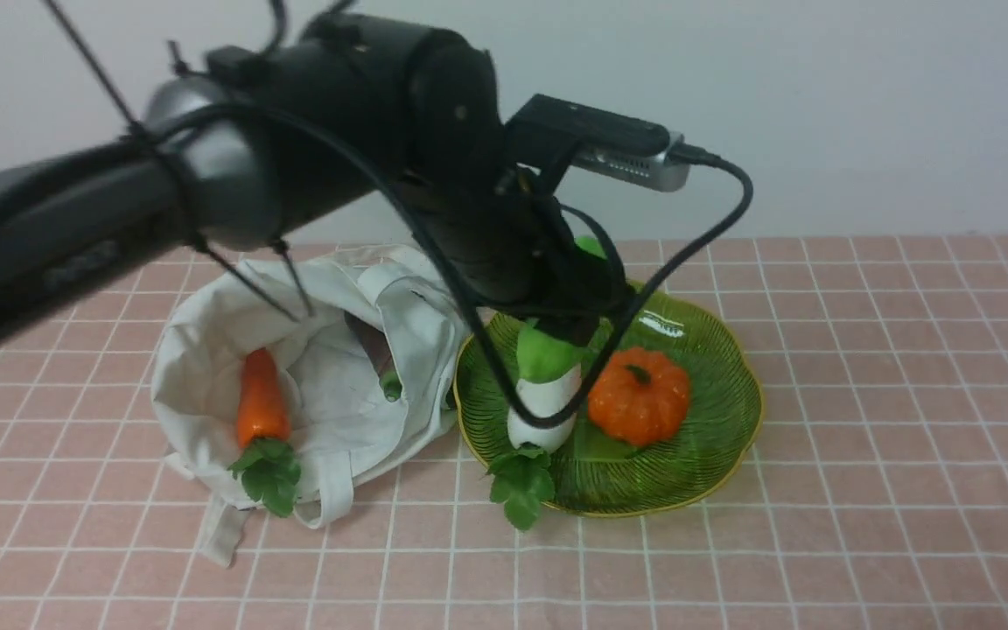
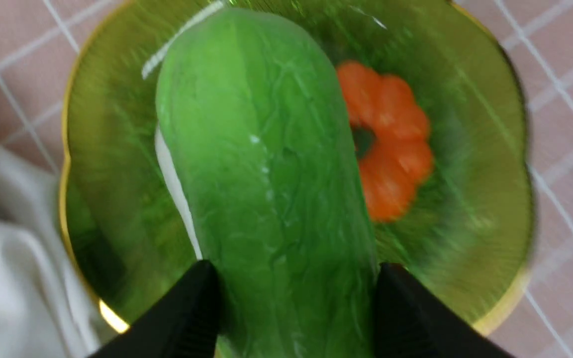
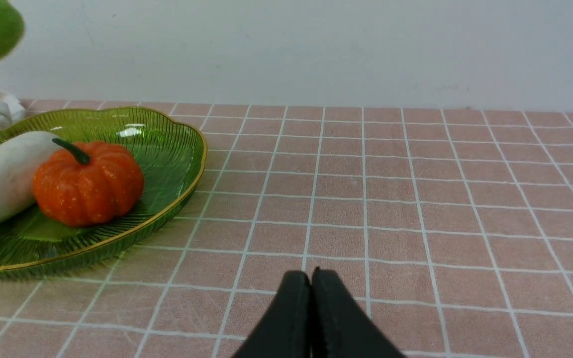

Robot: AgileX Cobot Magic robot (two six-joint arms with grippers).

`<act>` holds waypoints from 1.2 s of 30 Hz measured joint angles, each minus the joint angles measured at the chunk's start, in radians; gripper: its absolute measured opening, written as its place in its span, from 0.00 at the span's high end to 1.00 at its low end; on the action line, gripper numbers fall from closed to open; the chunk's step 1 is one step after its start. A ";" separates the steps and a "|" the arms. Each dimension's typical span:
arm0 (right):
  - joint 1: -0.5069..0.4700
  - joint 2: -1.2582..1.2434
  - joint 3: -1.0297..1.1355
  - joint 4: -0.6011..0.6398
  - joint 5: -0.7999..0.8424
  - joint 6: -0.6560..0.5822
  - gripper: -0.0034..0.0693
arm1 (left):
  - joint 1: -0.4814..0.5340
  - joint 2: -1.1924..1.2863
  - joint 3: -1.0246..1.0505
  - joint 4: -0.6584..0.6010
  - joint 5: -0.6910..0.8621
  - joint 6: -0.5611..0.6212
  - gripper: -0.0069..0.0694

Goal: Take vegetables from bag on pink coffee tablecloth place on plate.

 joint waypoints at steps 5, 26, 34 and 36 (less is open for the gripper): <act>0.000 0.000 0.000 0.000 0.000 0.000 0.97 | 0.000 0.123 -0.082 0.048 -0.076 -0.067 0.43; 0.000 0.000 0.000 0.000 0.000 0.000 0.97 | 0.001 -0.144 -0.097 0.242 0.269 -0.100 0.61; 0.000 0.000 0.000 0.000 0.000 0.000 0.97 | 0.002 -0.571 0.042 0.415 0.371 -0.171 0.91; 0.000 0.000 0.000 0.000 0.000 0.000 0.97 | 0.002 -0.744 0.191 0.409 0.373 -0.219 0.92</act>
